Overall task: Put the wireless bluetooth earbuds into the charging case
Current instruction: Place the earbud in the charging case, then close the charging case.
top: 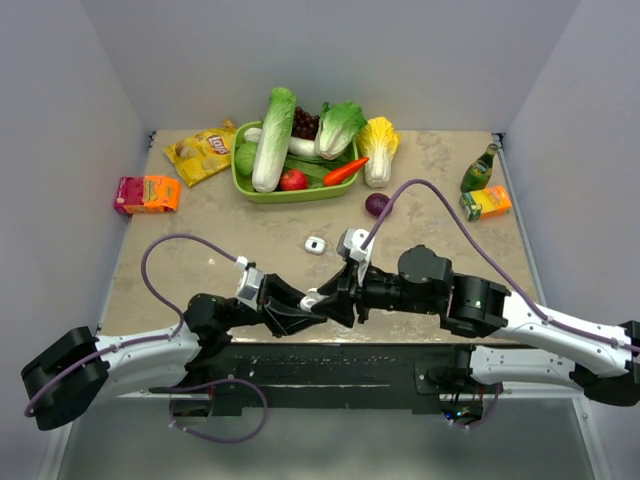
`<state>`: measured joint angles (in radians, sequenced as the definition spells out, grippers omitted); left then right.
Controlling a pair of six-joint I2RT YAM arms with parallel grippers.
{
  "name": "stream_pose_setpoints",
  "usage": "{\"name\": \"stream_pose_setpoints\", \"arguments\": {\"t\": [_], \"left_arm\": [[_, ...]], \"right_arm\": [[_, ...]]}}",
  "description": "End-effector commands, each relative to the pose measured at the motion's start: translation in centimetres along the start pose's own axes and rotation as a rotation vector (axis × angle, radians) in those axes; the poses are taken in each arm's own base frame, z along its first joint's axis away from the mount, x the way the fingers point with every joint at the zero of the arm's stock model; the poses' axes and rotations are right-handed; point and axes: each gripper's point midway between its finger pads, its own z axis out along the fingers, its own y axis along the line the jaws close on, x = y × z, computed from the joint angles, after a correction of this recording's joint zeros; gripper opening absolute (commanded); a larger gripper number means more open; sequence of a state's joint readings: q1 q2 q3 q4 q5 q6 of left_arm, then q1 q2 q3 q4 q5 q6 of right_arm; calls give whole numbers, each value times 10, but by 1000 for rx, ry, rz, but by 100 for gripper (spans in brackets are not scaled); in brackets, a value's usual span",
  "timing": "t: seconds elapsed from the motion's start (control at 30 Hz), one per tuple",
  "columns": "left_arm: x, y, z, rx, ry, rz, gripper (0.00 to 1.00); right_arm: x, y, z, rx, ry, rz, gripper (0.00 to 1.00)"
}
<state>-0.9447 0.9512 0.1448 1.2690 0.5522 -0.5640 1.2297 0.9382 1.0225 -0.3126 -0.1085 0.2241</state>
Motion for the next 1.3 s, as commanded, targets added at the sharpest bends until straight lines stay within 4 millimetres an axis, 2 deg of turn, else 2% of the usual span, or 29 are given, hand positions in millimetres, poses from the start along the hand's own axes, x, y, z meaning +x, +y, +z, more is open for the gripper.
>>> {"name": "stream_pose_setpoints", "arguments": {"t": [0.0, 0.07, 0.1, 0.2, 0.23, 0.33, 0.43, 0.53, 0.83, 0.97, 1.27], "left_arm": [[-21, -12, 0, 47, -89, 69, 0], [-20, -12, -1, 45, -89, 68, 0], [-20, -13, -2, 47, -88, 69, 0], [-22, -14, -4, 47, -97, 76, 0], [-24, -15, -4, 49, -103, 84, 0], [-27, -17, -5, 56, -118, 102, 0], [-31, -21, -7, 68, -143, 121, 0], [-32, -24, -9, 79, -151, 127, 0], [-33, -27, -11, 83, -157, 137, 0], [-32, -27, -11, 83, -155, 139, 0], [-31, -23, -12, 69, -150, 141, 0]], "right_arm": [[-59, -10, -27, 100, -209, 9, 45], [-65, -18, -39, 151, -261, 25, 45], [-65, -30, -43, 217, -276, 38, 44], [-47, -53, -40, 341, -221, 73, 28], [-42, -54, -38, 353, -201, 83, 13], [-23, -59, -27, 366, -131, 93, 1], [-7, -58, -15, 349, -71, 94, 0], [1, -53, -6, 309, -47, 89, 0], [13, -42, 11, 231, 6, 65, 0], [17, -36, 19, 185, 29, 53, 4], [19, -29, 23, 144, 43, 48, 5]]}}
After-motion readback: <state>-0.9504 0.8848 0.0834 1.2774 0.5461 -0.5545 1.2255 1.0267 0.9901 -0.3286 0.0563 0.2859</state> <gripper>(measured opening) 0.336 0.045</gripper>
